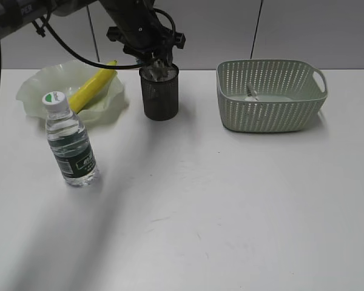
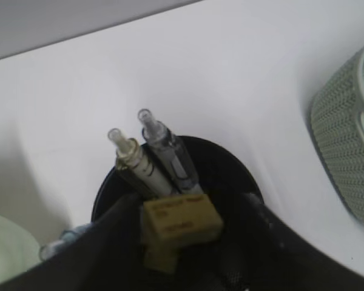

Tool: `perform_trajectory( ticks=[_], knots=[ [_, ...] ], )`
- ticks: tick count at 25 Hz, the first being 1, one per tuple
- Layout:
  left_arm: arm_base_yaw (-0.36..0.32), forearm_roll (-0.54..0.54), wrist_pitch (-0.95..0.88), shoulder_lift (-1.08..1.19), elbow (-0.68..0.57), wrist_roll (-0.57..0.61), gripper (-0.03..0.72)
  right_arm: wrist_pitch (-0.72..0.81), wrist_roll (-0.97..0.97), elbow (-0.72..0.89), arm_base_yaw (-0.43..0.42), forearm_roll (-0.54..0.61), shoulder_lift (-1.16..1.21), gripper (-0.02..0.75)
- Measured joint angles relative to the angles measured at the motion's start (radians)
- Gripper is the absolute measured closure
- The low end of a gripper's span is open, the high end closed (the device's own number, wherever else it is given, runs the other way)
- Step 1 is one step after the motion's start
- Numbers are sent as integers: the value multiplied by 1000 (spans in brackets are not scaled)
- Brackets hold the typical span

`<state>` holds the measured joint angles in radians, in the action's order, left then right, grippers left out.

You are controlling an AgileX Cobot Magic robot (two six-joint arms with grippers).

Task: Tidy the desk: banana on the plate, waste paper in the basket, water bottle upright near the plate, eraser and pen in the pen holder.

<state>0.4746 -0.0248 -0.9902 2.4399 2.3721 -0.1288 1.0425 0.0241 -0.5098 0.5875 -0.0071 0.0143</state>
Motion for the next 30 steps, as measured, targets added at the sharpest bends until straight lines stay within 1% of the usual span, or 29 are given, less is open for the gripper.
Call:
perform_trajectory(
  ticks=[3, 11, 17, 22, 28, 30],
  knots=[
    [0, 8, 3, 0, 0, 0, 273, 0, 0, 0, 0, 0, 0, 265],
    [-1, 13, -49, -55, -1, 0, 262, 0, 0, 0, 0, 0, 0, 265],
    [-1, 15, -209, -211, -1, 0, 262, 0, 0, 0, 0, 0, 0, 265],
    [4, 11, -226, -352, -1, 0, 265, 0, 0, 0, 0, 0, 0, 265],
    [8, 40, -228, -545, -4, 0, 295, -1, 0, 0, 0, 0, 0, 265],
    [8, 59, -228, -614, -31, 0, 297, -1, 0, 0, 0, 0, 0, 265]
  ],
)
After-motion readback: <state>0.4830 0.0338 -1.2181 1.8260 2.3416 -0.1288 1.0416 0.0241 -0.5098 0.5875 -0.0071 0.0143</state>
